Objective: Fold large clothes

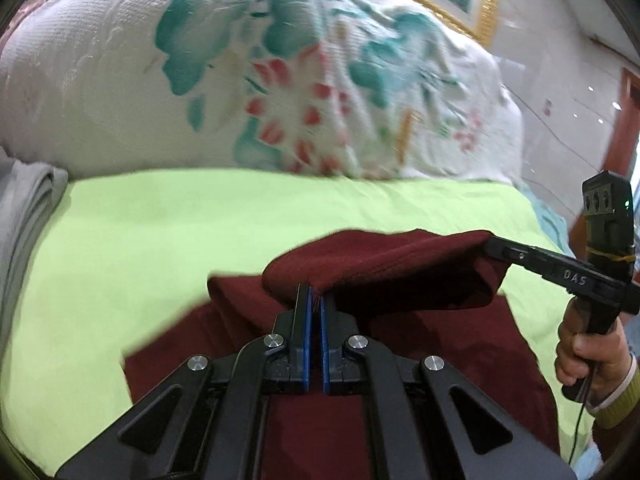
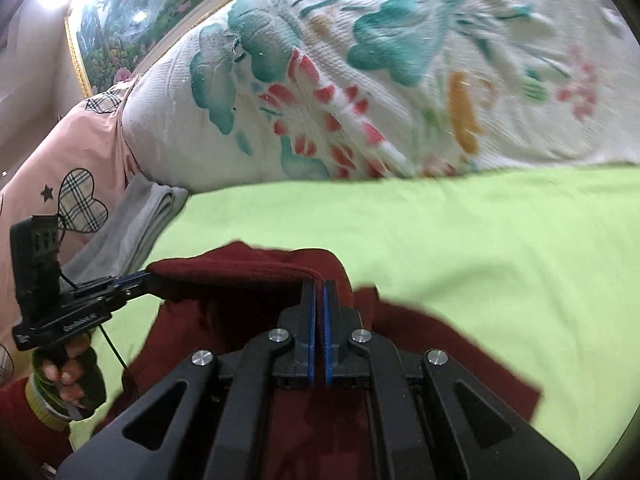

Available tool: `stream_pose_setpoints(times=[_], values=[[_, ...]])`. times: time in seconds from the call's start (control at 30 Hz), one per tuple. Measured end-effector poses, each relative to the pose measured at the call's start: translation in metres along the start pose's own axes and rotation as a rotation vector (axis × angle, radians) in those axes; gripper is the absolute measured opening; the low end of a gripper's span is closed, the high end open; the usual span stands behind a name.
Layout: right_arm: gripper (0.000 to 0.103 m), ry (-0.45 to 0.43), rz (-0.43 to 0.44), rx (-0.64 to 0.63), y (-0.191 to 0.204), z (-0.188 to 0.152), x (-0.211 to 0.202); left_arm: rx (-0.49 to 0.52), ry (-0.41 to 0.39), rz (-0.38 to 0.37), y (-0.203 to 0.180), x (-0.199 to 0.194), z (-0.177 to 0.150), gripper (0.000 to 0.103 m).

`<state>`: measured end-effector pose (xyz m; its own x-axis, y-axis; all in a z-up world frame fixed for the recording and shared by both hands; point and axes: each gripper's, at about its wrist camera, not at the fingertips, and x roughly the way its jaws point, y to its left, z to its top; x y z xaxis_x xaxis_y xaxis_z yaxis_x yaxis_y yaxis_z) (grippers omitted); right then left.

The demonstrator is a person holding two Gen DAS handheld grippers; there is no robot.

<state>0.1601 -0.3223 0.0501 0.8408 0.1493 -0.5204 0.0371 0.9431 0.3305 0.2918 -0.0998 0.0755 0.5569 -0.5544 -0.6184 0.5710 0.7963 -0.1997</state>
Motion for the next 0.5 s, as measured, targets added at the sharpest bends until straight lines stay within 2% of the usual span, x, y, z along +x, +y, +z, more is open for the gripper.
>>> stream_pose_setpoints(times=[0.13,0.23,0.5], values=[[0.003,0.038,-0.02,0.07,-0.005,-0.05,-0.024,0.009,0.036,-0.032,-0.024,-0.008,-0.046,0.002],[0.003,0.09,-0.021,0.119,-0.008,-0.083,-0.029,-0.01,0.084,-0.027,-0.026,-0.012,-0.08,0.002],[0.003,0.177,-0.022,0.12,0.008,-0.121,-0.02,-0.048,0.143,0.006,-0.015,-0.019,-0.124,0.002]])
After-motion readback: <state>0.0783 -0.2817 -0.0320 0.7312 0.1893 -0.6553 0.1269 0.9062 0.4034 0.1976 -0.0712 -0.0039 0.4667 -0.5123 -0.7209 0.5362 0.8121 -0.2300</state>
